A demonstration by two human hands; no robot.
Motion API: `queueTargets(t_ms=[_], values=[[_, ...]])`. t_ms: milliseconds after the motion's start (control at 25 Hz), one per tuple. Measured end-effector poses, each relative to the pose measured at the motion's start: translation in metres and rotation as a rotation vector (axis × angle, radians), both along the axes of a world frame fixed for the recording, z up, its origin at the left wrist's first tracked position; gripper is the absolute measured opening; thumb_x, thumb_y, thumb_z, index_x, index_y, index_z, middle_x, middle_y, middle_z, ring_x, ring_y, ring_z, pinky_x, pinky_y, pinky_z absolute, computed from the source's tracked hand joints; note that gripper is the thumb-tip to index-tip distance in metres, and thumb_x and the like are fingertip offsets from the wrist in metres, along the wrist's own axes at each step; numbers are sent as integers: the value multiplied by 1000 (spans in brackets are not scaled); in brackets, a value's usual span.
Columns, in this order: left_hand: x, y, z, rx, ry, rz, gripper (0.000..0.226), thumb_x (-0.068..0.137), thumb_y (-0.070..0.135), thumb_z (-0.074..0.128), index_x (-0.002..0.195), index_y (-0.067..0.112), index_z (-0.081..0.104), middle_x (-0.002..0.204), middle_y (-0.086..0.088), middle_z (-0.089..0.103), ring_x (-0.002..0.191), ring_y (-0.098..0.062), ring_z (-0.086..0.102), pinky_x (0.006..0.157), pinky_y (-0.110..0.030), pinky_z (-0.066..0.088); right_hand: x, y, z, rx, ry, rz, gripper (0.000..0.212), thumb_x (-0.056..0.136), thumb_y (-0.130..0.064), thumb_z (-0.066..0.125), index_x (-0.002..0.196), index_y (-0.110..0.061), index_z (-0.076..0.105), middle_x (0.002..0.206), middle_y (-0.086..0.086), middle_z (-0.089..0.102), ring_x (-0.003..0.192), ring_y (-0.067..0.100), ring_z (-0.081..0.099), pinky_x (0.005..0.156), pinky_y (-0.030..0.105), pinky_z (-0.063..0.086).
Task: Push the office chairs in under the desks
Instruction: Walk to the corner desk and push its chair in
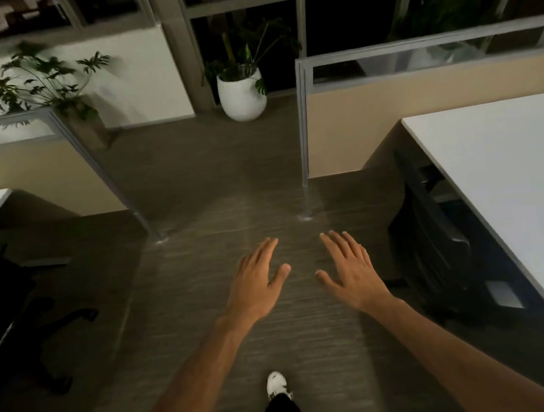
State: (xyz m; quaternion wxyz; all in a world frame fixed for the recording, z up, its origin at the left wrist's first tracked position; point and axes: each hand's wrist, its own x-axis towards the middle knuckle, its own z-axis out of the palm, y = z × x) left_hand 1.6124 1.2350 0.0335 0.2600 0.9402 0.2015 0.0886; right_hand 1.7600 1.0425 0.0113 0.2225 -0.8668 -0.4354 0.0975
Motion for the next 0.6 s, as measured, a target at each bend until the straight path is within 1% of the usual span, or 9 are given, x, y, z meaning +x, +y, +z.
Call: queueTargets(t_ms=[120, 200, 240, 280, 360, 440, 480, 520, 600], values=[[65, 41, -13, -21, 13, -80, 64, 104, 55, 41, 160, 28, 25, 167, 4, 25, 152, -13, 22, 125, -40, 15, 49, 31, -8, 14, -1, -69, 79, 98, -68, 29, 161, -32, 0, 170, 1, 4, 155, 22, -8, 123, 49, 2], [105, 62, -17, -35, 21, -133, 63, 105, 51, 43, 159, 24, 29, 166, 1, 27, 153, -16, 24, 124, -45, 20, 75, 45, -12, 2, 14, -121, 78, 98, -68, 29, 161, -33, -1, 170, 1, 4, 155, 21, -9, 123, 49, 1], [146, 80, -21, -33, 7, -174, 62, 105, 49, 44, 159, 23, 30, 166, 0, 28, 152, -17, 25, 124, -44, 20, 104, 57, -14, 5, 33, -178, 78, 97, -69, 29, 160, -34, -2, 170, 0, 3, 155, 21, -10, 123, 49, 1], [151, 83, -19, -23, -6, -184, 61, 105, 48, 45, 159, 22, 31, 165, 0, 29, 152, -17, 26, 123, -43, 20, 105, 56, -12, -7, 34, -175, 78, 97, -69, 28, 160, -34, -3, 170, -1, 2, 155, 20, -10, 124, 50, 2], [215, 104, -15, -54, 5, -294, 61, 105, 48, 45, 159, 23, 31, 165, 0, 30, 152, -17, 25, 124, -40, 19, 149, 69, -10, -9, 23, -270, 78, 98, -68, 29, 160, -35, -4, 170, -2, 1, 155, 20, -10, 126, 51, 3], [276, 111, -19, -45, 32, -415, 61, 105, 50, 43, 159, 25, 30, 166, 1, 28, 153, -17, 23, 124, -36, 12, 187, 70, -7, 11, 44, -393, 77, 99, -67, 32, 160, -36, -3, 170, -2, 2, 155, 20, -9, 126, 53, 5], [280, 113, -18, -45, 25, -401, 61, 105, 50, 43, 159, 25, 30, 166, 1, 27, 153, -16, 22, 122, -34, 9, 189, 71, -2, 1, 25, -386, 77, 99, -66, 33, 160, -36, -2, 170, -2, 3, 155, 21, -8, 126, 53, 7], [307, 112, -16, -46, 19, -456, 61, 105, 51, 43, 159, 27, 29, 166, 2, 27, 153, -16, 22, 120, -32, 8, 203, 67, -2, 9, 12, -422, 77, 99, -65, 35, 160, -35, -1, 170, -1, 3, 155, 21, -8, 126, 54, 7], [359, 106, -17, -32, 35, -553, 61, 105, 52, 42, 159, 29, 28, 166, 4, 26, 152, -14, 21, 120, -34, 8, 235, 58, -4, 17, 34, -540, 77, 99, -65, 36, 160, -36, 0, 170, -1, 4, 156, 21, -8, 126, 54, 7]])
